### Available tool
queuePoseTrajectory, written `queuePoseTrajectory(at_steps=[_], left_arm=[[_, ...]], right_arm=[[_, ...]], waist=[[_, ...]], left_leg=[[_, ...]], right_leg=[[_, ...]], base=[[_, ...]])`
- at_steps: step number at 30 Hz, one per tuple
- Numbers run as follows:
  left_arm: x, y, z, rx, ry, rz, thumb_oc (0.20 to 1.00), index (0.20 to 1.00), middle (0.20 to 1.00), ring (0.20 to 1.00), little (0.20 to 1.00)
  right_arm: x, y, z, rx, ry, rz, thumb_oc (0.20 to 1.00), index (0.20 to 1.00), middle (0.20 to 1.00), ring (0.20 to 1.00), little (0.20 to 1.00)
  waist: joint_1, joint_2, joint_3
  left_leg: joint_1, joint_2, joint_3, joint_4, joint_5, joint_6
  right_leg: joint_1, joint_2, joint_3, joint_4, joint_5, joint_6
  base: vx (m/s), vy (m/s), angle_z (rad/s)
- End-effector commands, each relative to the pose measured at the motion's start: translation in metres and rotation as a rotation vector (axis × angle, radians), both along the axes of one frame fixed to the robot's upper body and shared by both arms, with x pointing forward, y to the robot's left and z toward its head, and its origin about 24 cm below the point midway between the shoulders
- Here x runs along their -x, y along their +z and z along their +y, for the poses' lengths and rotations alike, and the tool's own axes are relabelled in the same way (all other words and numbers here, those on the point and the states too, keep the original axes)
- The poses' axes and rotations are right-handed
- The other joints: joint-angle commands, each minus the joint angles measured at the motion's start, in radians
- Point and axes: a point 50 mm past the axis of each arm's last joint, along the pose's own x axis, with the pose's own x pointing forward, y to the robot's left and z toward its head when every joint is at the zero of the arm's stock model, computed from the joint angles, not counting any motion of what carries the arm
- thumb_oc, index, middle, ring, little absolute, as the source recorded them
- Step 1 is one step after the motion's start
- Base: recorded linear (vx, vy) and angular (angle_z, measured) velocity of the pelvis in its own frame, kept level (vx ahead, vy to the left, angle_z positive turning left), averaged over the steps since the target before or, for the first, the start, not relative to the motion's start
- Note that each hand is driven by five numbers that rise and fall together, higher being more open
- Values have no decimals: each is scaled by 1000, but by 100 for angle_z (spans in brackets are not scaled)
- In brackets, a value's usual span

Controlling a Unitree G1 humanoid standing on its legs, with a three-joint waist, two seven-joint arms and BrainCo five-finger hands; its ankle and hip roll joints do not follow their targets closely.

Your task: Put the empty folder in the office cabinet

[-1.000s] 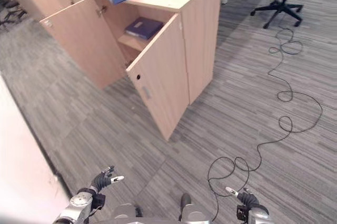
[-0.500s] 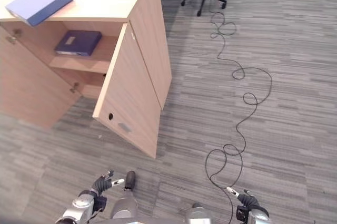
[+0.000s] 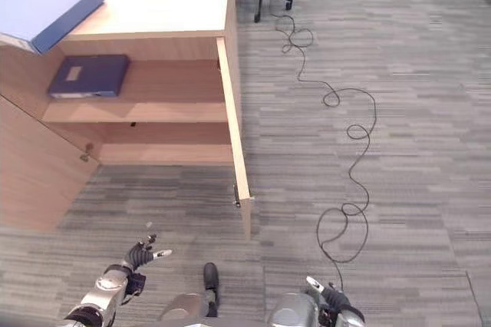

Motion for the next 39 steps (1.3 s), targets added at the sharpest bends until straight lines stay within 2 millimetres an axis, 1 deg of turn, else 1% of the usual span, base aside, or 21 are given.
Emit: queuePoseTrajectory(at_steps=[1,3,4,8,12,14,16,19,21,24,25,26,28,29,30,32,33,34,37,38,39], left_arm=[[-20,15,4,2,-14,-89,1000,1000,1000,1000,1000],[-20,14,1,12,-15,-93,1000,1000,1000,1000,1000],[-19,12,-4,26,-24,-89,1000,1000,1000,1000,1000],[-9,7,-6,42,-8,-66,1000,1000,1000,1000,1000],[-7,6,-12,55,-28,-61,1000,1000,1000,1000,1000],[-8,6,-12,65,-11,-71,1000,1000,1000,1000,1000],[-13,9,-13,70,1,-92,1000,1000,1000,1000,1000],[-11,9,-10,63,11,-87,1000,1000,1000,1000,1000],[-1,3,-6,47,27,-49,1000,1000,1000,1000,1000],[6,-2,-4,41,40,-21,1000,1000,1000,1000,1000],[7,-2,-5,41,40,-20,1000,1000,1000,1000,1000],[9,-3,-5,42,45,-14,1000,1000,1000,1000,1000],[14,-6,-5,42,49,7,1000,1000,1000,1000,1000],[14,-6,-5,42,49,7,1000,1000,1000,1000,1000],[14,-7,-5,37,48,16,1000,1000,1000,1000,1000],[12,-6,-4,36,53,8,1000,1000,1000,1000,1000],[9,-5,-5,41,58,-6,1000,1000,1000,1000,1000],[9,-5,-4,41,62,-9,1000,1000,1000,1000,1000],[6,-3,-5,44,47,-17,1000,1000,1000,1000,1000],[6,-3,-5,43,47,-17,1000,1000,1000,1000,1000],[5,-2,-5,42,35,-20,1000,1000,1000,1000,1000]], right_arm=[[-12,9,-16,46,-24,-69,1000,1000,1000,1000,1000],[-12,9,-16,45,-26,-69,1000,1000,1000,1000,1000],[-8,9,-20,51,-34,-59,1000,1000,1000,1000,1000],[-6,11,-27,78,-8,-44,1000,1000,1000,1000,1000],[-10,16,-37,99,-16,-60,1000,1000,1000,1000,1000],[-12,18,-40,108,-15,-68,1000,1000,1000,1000,1000],[-13,21,-46,124,-22,-68,1000,1000,1000,1000,1000],[-7,21,-51,135,-36,-44,1000,1000,1000,1000,1000],[-4,21,-54,137,-31,-31,1000,1000,1000,1000,1000],[2,21,-58,143,-41,-19,1000,1000,1000,1000,1000],[3,21,-58,143,-40,-19,1000,1000,1000,1000,1000],[4,21,-59,146,-42,-15,1000,1000,1000,1000,1000],[9,21,-62,148,-49,-1,1000,1000,1000,1000,1000],[9,21,-62,148,-49,-1,1000,1000,1000,1000,1000],[10,21,-62,146,-48,4,1000,1000,1000,1000,1000],[7,21,-62,146,-45,-3,1000,1000,1000,1000,1000],[6,21,-61,143,-42,-3,1000,1000,1000,1000,1000],[6,21,-61,144,-39,0,1000,1000,1000,1000,1000],[5,21,-60,134,-49,0,1000,1000,1000,1000,1000],[5,21,-60,134,-49,0,1000,1000,1000,1000,1000],[7,19,-58,126,-53,6,1000,1000,1000,1000,1000]], waist=[[24,-38,4],[28,-44,7],[24,-51,3],[27,-40,-6],[23,-21,10],[19,-12,25],[12,-11,36],[8,-5,14],[3,-8,-5],[-8,-8,-23],[-9,-8,-23],[-13,-6,-28],[-26,11,-46],[-26,11,-46],[-26,14,-53],[-25,15,-54],[-20,13,-60],[-21,9,-66],[-29,-4,-76],[-28,-5,-75],[-28,-12,-77]], left_leg=[[-47,-37,37,65,-50,-35],[-41,-50,37,72,-54,-32],[-35,-76,26,93,-65,-24],[-7,-82,30,95,-78,-25],[-37,-100,-35,183,-93,-24],[-70,-111,-80,230,-98,-43],[-109,-63,-63,264,-75,-69],[-88,55,-39,212,-11,-95],[-49,146,-72,150,43,-122],[-11,228,-111,120,115,-146],[-8,229,-112,117,116,-147],[4,257,-127,109,146,-158],[38,334,-175,77,263,-206],[39,334,-175,77,263,-206],[43,355,-198,68,296,-226],[40,356,-224,65,301,-230],[37,354,-276,69,281,-245],[39,356,-288,72,250,-245],[46,357,-250,95,148,-245],[47,355,-248,97,145,-245],[55,351,-231,100,89,-245]], right_leg=[[31,77,4,-37,5,2],[40,85,18,-52,-1,-18],[81,84,55,-124,3,-52],[117,80,63,-178,20,-61],[123,71,95,-190,20,-74],[114,64,105,-187,17,-85],[112,37,103,-192,19,-80],[119,-2,89,-203,22,-60],[123,-38,86,-207,21,-40],[115,-72,89,-209,27,-21],[116,-72,87,-208,25,-21],[110,-82,88,-204,28,-14],[76,-116,97,-148,17,13],[75,-116,97,-147,17,12],[63,-136,102,-115,11,27],[54,-145,110,-94,7,35],[47,-170,124,-80,11,53],[43,-194,126,-77,15,70],[42,-260,122,-89,51,111],[43,-261,123,-91,52,112],[52,-279,121,-105,73,124]], base=[[-32,226,-24],[26,27,-5],[48,4,7],[34,-18,6],[-37,-9,8],[-111,36,20],[-93,117,0],[11,172,16],[41,239,35],[14,203,9],[9,189,14],[9,314,29],[1,512,36],[-3,496,27],[2,248,26],[11,384,39],[7,540,55],[-2,530,43],[-11,366,13],[4,257,16],[22,508,6]])
